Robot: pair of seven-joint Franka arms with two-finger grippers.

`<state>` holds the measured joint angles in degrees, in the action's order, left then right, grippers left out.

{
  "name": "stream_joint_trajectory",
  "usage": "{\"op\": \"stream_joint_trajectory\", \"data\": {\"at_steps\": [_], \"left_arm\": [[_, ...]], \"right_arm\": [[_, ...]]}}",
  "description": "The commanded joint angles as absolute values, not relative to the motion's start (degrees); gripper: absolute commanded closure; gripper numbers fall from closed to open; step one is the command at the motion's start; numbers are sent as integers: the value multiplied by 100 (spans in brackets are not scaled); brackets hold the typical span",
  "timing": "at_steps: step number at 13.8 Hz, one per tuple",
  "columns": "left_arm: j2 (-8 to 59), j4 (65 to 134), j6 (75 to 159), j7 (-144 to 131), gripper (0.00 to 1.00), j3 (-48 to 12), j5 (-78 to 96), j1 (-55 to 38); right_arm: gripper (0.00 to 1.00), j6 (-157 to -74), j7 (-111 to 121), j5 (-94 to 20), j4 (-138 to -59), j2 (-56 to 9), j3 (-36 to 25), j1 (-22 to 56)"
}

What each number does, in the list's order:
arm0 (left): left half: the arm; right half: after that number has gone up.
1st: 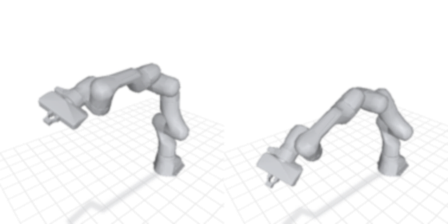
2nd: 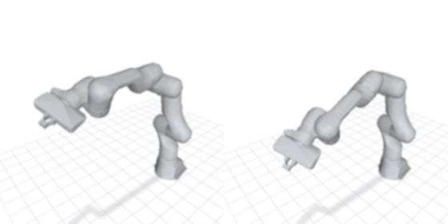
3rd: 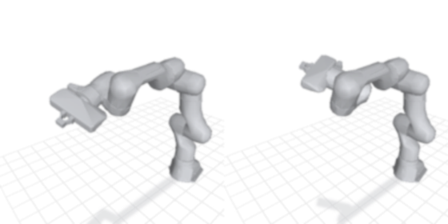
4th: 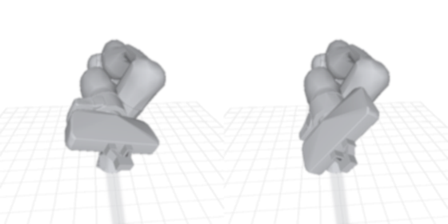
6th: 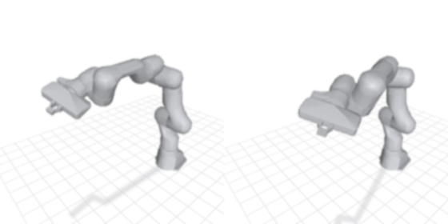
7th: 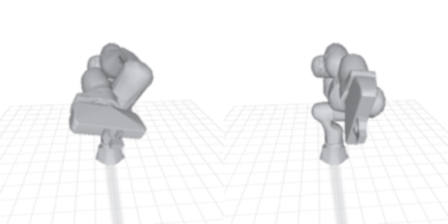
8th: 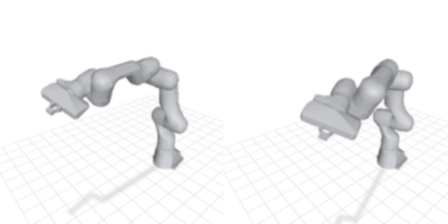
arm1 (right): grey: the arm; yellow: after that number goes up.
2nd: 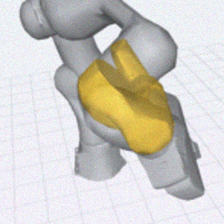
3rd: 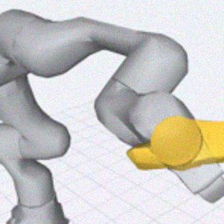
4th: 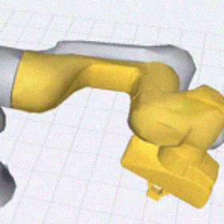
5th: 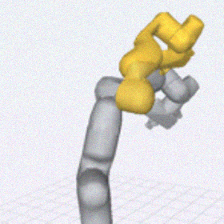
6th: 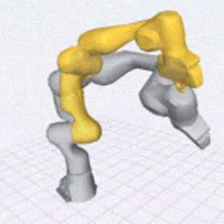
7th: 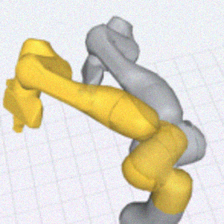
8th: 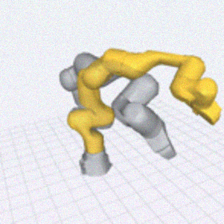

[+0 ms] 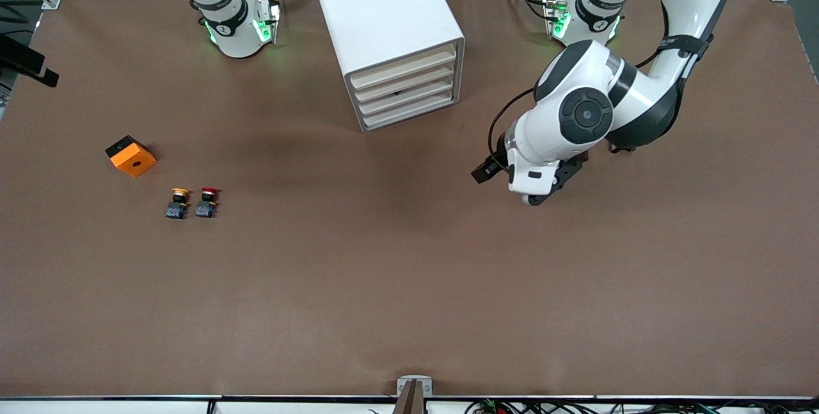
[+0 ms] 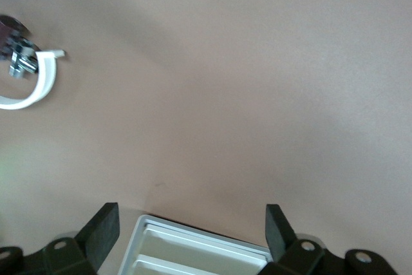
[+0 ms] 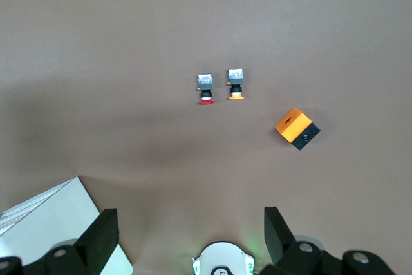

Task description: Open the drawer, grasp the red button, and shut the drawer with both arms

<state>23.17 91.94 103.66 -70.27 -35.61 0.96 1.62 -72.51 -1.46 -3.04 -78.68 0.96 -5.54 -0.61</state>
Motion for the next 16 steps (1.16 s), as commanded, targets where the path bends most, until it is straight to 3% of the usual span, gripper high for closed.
{"op": "stream_joint_trajectory", "data": {"at_steps": [1,7,12,16], "left_arm": [[1794,9255,9855,-6454,0,-3560,9,334],[986,9281,8800,-5022,0,-1910,105,-816],[318,9360,7780,-3369,0,-1240,298,-800],[-341,9939,7664,-2165,0,-634,308,-773]], "right_arm": [[0,-7593,-114,-220,-8612,597,-501,-105],[0,-7787,-114,-211,-8912,800,-501,-176],[0,-8050,606,-176,-8921,791,-510,-272],[0,-8147,668,-9,-8965,809,-492,-211]]}}
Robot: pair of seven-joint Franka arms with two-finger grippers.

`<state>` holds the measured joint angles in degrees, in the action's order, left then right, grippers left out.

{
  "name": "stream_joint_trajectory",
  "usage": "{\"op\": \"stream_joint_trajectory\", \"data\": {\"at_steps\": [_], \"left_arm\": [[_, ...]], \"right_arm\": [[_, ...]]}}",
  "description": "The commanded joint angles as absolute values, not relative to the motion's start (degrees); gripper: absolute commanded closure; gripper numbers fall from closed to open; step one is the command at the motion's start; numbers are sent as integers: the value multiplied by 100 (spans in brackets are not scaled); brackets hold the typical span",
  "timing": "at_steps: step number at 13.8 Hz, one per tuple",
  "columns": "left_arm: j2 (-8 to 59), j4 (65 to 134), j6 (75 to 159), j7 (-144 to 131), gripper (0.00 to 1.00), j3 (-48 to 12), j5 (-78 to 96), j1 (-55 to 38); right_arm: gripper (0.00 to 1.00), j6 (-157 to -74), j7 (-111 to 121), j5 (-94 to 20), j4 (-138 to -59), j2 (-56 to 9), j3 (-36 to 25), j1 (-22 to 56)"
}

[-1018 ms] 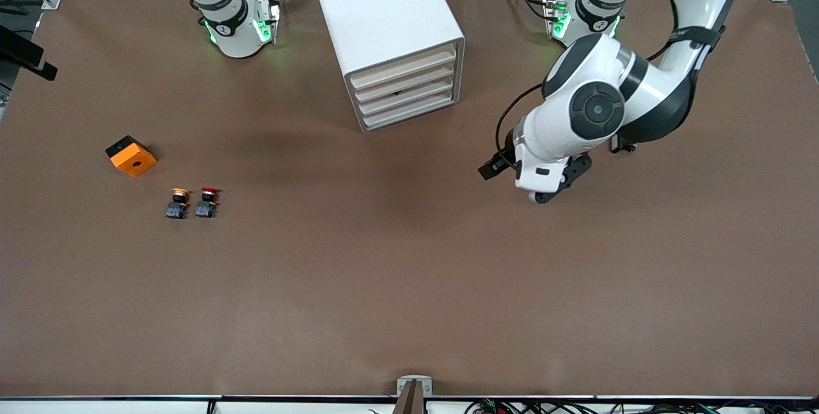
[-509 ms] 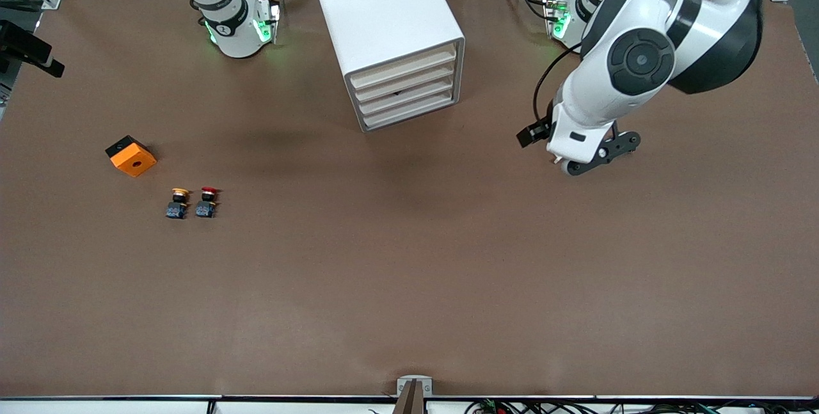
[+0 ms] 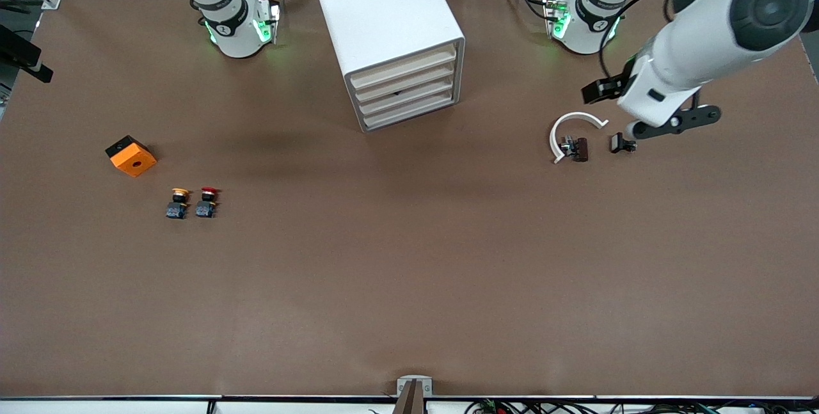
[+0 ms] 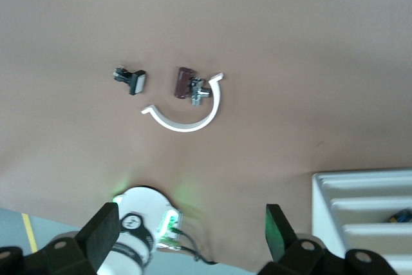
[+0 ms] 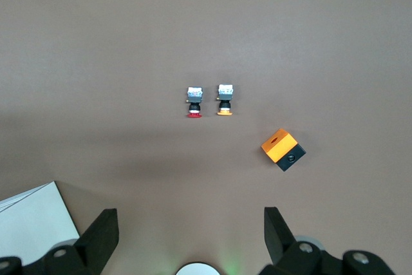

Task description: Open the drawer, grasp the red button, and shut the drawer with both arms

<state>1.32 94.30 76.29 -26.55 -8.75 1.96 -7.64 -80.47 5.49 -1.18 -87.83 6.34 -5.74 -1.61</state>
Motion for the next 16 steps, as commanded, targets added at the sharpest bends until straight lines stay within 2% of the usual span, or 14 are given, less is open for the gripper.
{"op": "stream_joint_trajectory", "data": {"at_steps": [1,6,11,16], "left_arm": [[-499,10088,7664,-1927,0,-520,308,-756],[-1044,10782,7935,-484,0,-317,264,-360],[-1774,11934,8990,-300,0,-316,220,-325],[-1872,11709,9123,-9,0,-299,220,-79]], "right_arm": [[0,-8147,668,52,-8974,809,-483,-185],[0,-8340,659,141,-9061,878,-475,-141],[0,-8578,607,79,-9474,1177,-475,-176],[0,-8569,571,62,-9475,1178,-483,-176]]}}
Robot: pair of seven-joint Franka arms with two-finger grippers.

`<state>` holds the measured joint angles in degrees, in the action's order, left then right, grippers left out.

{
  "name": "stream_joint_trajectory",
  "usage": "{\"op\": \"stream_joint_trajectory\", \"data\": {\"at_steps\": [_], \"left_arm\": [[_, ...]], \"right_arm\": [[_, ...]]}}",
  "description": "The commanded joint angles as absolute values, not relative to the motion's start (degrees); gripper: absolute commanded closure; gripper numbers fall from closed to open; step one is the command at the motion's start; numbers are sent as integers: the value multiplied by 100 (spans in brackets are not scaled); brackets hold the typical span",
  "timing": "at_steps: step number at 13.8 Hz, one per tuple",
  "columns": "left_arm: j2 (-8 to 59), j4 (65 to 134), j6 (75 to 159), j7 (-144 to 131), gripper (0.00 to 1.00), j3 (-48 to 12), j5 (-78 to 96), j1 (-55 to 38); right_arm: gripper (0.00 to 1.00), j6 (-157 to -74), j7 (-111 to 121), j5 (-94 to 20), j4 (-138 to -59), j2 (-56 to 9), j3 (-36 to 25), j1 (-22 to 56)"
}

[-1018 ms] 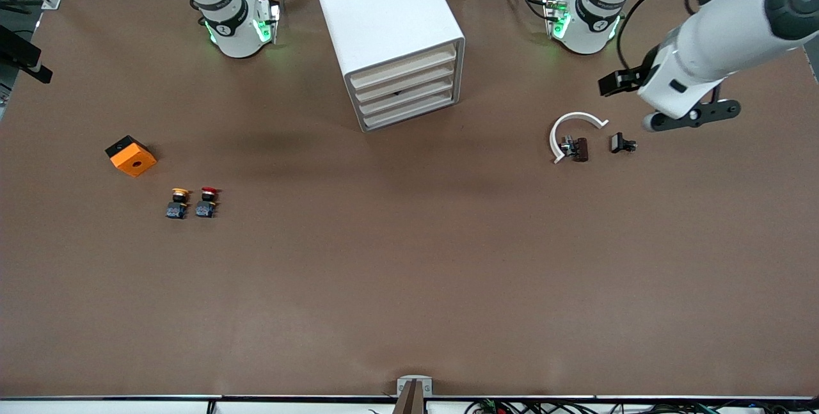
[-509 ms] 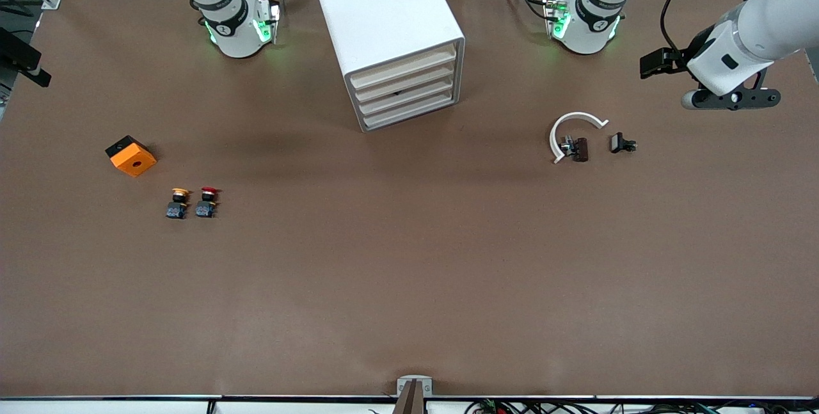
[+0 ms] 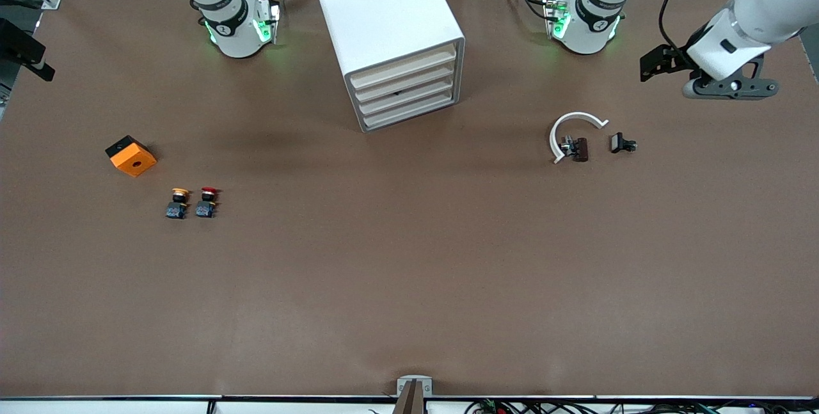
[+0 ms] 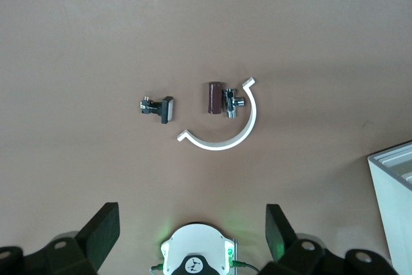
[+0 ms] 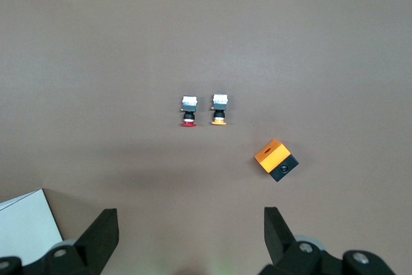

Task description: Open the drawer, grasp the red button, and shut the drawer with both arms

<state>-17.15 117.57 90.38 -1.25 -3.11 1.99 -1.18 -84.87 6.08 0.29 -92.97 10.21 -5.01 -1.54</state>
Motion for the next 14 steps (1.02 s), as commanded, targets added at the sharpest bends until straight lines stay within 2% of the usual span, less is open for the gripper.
{"op": "stream_joint_trajectory", "data": {"at_steps": [1,6,12,14], "left_arm": [[-1855,11559,9114,-17,0,-299,220,-79],[-1715,10944,8895,-53,0,-299,211,-62],[-880,9714,8465,-114,0,-343,159,-114],[-870,9694,8429,-105,0,-351,132,-88]], "right_arm": [[0,-8561,563,53,-9483,1178,-492,-176],[0,-8499,379,-26,-9483,1204,-501,-176],[0,-8490,317,-88,-9510,1230,-501,-185],[0,-8447,272,-97,-9519,1248,-510,-185]]}}
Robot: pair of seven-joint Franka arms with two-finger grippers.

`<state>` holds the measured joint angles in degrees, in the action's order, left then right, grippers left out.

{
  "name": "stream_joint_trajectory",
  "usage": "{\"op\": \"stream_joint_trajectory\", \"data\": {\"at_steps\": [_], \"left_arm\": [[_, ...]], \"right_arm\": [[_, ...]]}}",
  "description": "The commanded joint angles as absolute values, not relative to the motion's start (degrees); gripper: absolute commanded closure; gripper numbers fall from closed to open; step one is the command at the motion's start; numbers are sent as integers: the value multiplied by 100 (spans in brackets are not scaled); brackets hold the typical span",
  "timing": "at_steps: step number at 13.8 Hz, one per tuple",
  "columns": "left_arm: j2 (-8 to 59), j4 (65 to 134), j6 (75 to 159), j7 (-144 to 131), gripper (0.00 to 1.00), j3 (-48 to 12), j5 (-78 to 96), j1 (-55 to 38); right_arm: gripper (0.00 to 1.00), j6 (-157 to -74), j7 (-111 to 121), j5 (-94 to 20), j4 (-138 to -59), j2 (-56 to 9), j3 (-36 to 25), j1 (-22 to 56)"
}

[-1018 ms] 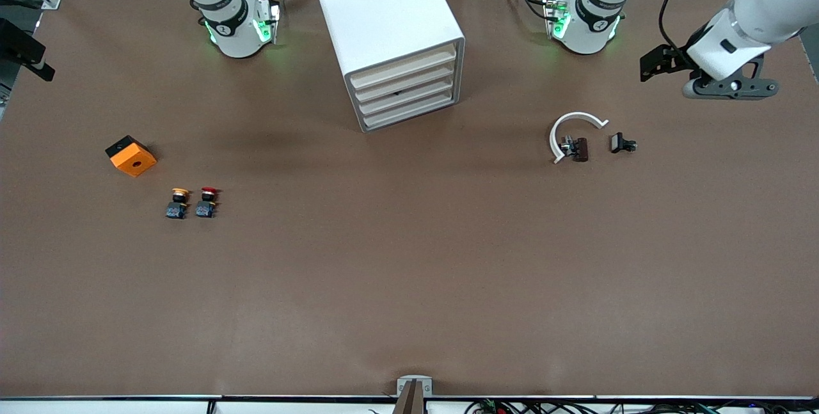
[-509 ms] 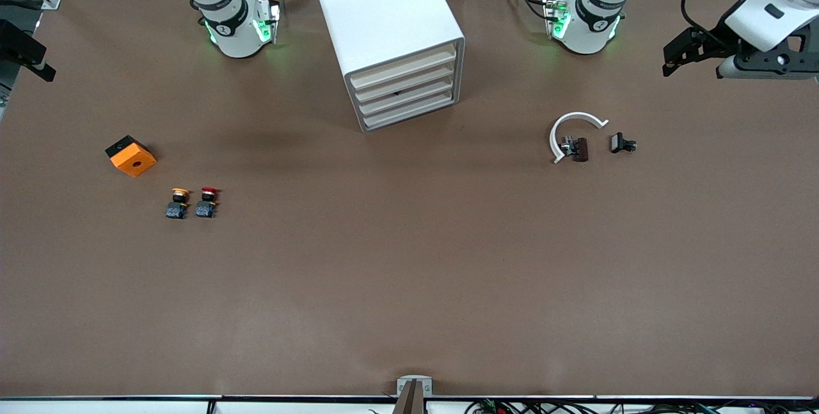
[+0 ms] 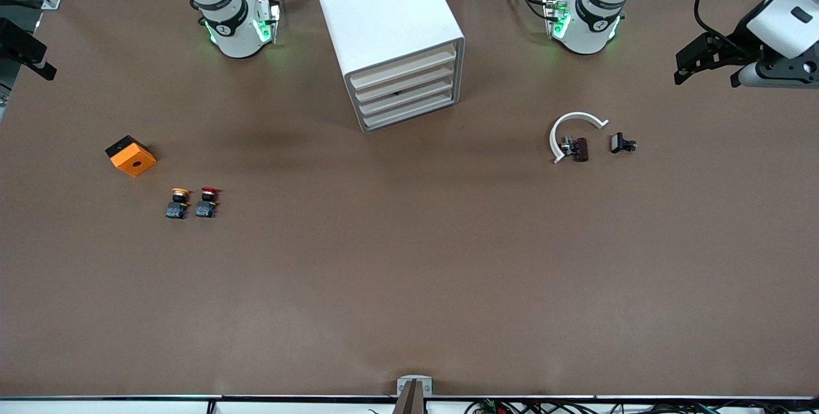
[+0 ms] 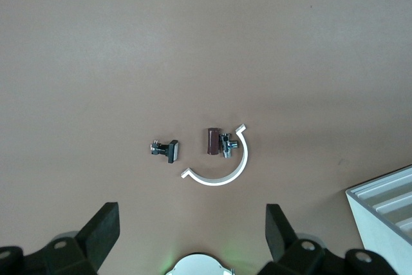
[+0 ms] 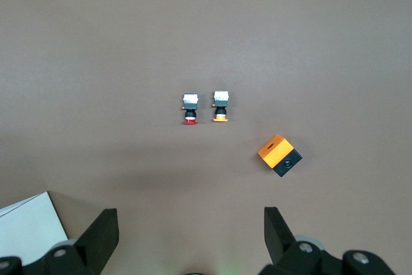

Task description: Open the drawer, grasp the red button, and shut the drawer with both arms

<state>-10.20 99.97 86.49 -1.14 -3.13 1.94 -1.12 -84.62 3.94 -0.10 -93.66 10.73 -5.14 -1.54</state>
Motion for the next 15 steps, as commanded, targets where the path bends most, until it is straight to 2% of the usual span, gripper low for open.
{"op": "stream_joint_trajectory", "data": {"at_steps": [1,15], "left_arm": [[-861,9694,8429,-114,0,-343,132,-79],[-870,9694,8429,-264,0,-352,26,-88]], "right_arm": [[0,-8446,272,-97,-9510,1248,-501,-185],[0,-8446,299,-97,-9510,1248,-510,-176]]}}
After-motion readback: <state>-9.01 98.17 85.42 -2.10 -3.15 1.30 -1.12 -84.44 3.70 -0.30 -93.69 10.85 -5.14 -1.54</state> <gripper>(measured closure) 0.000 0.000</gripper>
